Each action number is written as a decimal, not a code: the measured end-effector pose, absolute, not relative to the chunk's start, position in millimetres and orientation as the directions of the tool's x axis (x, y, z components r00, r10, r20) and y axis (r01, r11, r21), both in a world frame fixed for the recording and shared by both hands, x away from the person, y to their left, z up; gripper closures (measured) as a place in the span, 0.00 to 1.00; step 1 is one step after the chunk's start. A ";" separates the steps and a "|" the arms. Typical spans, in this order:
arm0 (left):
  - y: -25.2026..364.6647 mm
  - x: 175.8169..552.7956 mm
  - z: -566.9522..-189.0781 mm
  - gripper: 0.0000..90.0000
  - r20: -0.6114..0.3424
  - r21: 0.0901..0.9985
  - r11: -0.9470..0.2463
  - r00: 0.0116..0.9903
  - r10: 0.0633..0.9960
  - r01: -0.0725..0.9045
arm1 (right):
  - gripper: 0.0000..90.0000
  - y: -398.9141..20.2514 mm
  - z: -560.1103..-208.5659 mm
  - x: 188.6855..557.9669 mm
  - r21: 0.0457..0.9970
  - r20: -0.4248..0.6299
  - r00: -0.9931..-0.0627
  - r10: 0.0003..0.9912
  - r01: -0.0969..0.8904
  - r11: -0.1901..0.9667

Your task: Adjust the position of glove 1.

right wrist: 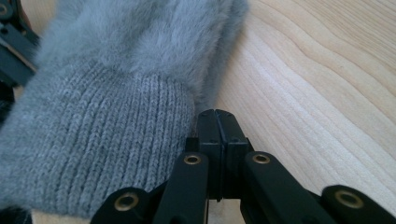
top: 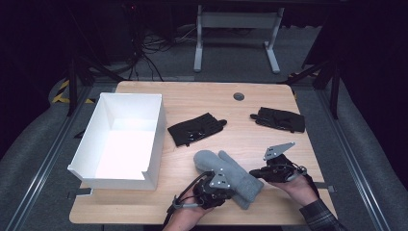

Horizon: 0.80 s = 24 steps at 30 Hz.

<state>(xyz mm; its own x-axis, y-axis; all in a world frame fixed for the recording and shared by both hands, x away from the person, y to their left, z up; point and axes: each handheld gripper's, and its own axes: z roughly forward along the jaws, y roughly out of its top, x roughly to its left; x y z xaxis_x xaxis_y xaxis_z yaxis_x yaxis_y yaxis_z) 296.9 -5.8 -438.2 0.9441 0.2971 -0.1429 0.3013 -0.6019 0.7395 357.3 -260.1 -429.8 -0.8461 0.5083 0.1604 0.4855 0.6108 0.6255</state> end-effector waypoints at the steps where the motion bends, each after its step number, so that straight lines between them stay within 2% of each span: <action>1: -9.4 294.9 -438.1 0.97 -0.147 0.735 -0.603 0.942 0.302 0.309 | 1.00 -260.3 -429.6 357.3 0.625 0.164 -0.846 0.507 0.487 0.610; 12: 3.8 295.7 -430.5 0.97 -0.158 0.762 -0.563 0.936 0.315 0.318 | 1.00 -261.7 -420.6 351.7 0.670 0.198 -0.864 0.462 0.464 0.580; 19: 16.3 290.4 -428.2 0.95 -0.151 0.752 -0.574 0.932 0.329 0.324 | 1.00 -254.2 -415.3 343.1 0.696 0.177 -0.890 0.421 0.415 0.586; 24: 33.5 295.5 -424.3 0.95 -0.160 0.730 -0.565 0.900 0.405 0.384 | 1.00 -251.1 -415.3 341.1 0.696 0.163 -0.896 0.413 0.402 0.596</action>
